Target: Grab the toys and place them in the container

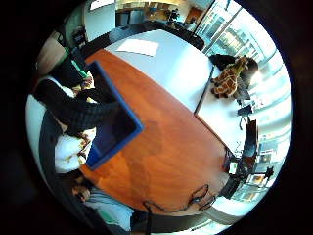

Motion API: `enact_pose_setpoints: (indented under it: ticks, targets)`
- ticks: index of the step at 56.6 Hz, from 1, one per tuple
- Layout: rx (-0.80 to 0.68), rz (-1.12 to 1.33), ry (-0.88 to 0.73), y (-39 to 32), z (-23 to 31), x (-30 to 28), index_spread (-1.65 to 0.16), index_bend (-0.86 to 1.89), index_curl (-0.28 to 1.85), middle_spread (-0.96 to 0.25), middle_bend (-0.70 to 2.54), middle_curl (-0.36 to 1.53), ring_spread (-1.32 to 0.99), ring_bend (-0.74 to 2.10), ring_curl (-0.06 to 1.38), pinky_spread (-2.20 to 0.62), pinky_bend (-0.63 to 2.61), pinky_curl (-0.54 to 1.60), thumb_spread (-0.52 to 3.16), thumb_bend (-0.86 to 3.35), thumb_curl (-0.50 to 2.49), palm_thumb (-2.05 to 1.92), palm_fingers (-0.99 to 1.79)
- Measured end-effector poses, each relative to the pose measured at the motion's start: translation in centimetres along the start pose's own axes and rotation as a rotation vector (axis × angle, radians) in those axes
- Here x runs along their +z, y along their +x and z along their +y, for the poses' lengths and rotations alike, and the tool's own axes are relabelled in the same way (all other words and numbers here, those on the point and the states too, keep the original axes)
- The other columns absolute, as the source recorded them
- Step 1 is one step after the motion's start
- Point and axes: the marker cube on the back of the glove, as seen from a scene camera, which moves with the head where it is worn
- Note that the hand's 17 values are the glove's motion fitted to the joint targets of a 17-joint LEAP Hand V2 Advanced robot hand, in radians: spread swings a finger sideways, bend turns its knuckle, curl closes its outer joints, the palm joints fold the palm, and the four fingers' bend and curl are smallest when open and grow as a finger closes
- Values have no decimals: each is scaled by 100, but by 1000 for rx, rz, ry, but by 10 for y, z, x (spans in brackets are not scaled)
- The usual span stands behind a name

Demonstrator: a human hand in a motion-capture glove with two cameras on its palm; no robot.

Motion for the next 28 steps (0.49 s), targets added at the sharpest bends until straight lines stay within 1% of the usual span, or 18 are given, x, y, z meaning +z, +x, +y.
enact_pose_setpoints:
  ticks: [5, 7, 10, 11, 12, 14, 20, 28]
  targets:
    - [25, -8, -79, -2, 5, 7, -24, 14, 57, 0, 32, 50, -19, 83, 51, -31, 107, 42, 143, 41, 74, 77, 66]
    - [36, 14, -116, -1, 8, 10, -25, 11, 56, 1, 30, 50, -18, 83, 52, -30, 111, 43, 147, 40, 72, 73, 58]
    - [37, 47, -135, 1, 11, 12, -26, 12, 55, 1, 24, 49, -16, 77, 52, -29, 116, 45, 152, 33, 64, 56, 38]
    - [35, 57, -131, 2, 11, 12, -27, 11, 54, 2, 20, 48, -15, 71, 50, -27, 118, 46, 152, 27, 60, 45, 23]
    - [34, 65, -123, 3, 12, 12, -28, 13, 55, 2, 19, 48, -13, 67, 50, -26, 121, 48, 151, 22, 56, 35, 14]
    - [33, 76, -106, 6, 14, 10, -29, 17, 55, 2, 18, 47, -11, 57, 48, -23, 123, 48, 149, 14, 51, 22, 5]
    - [56, 76, -97, 21, 22, 7, -31, 19, 50, 3, 18, 44, -7, 46, 39, -16, 120, 43, 144, 3, 44, 5, 4]
    - [86, 74, -98, 49, 37, 4, -33, 21, 50, 3, 17, 42, -3, 40, 36, -9, 115, 40, 142, -1, 39, -1, 4]
